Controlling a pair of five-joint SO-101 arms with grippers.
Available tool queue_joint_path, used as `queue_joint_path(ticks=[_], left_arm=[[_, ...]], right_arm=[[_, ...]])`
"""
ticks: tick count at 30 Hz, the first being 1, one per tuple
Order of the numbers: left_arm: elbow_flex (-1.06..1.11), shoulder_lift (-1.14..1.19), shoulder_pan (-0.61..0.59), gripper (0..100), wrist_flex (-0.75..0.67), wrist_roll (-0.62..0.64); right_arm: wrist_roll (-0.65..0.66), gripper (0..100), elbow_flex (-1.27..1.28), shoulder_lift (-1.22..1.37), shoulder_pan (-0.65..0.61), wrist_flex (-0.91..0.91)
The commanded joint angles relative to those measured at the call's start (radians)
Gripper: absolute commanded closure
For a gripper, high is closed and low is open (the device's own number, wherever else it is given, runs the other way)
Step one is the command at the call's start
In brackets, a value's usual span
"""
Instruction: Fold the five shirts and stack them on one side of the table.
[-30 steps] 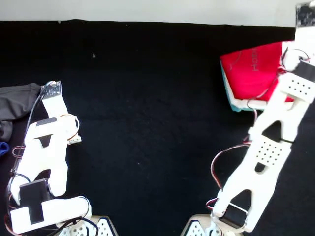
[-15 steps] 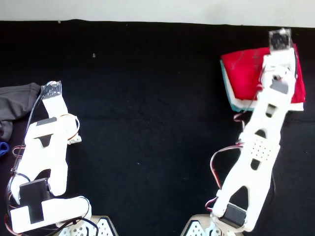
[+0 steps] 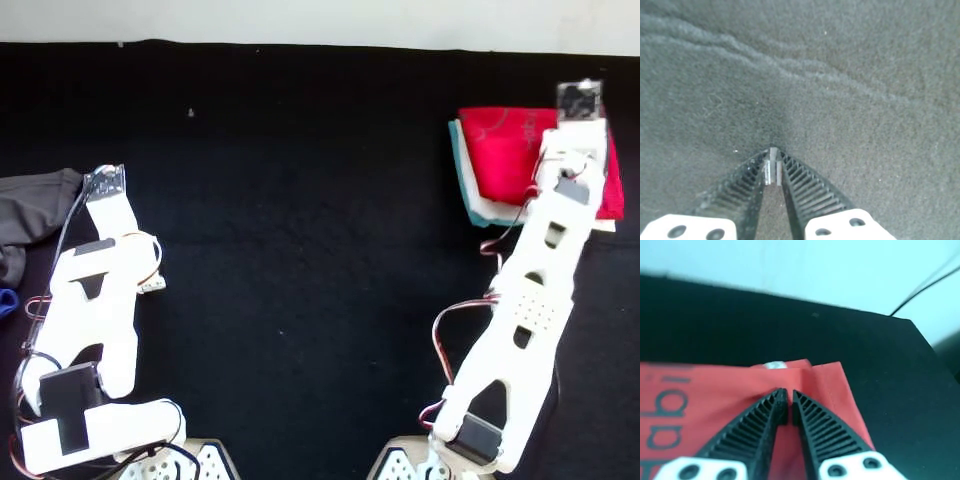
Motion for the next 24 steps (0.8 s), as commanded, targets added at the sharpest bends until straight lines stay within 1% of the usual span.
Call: queue_joint_path(ticks=[1,6,14,18,24], left_arm=[[-0.008,0.002,0.015,99,-0.018,-0.005],[-0.008,0.002,0.015,99,-0.018,-0.005],[-0.008,0.002,0.016,99,-0.015,-0.006],[-0.008,0.005,0.016,99,-0.015,-0.008],[-0.008,0.004,0.013,99,-0.017,-0.008]], right_arm=[[-0.126,96.8,-0.007,-0.226,-0.007,0.087],[-0.236,96.8,-0.005,-0.458,-0.022,0.286],[-0.245,96.8,-0.005,-0.763,-0.108,0.776],[-0.247,96.8,-0.002,-0.917,-0.185,1.032],[-0.242,96.8,-0.005,-1.059,-0.352,1.349]])
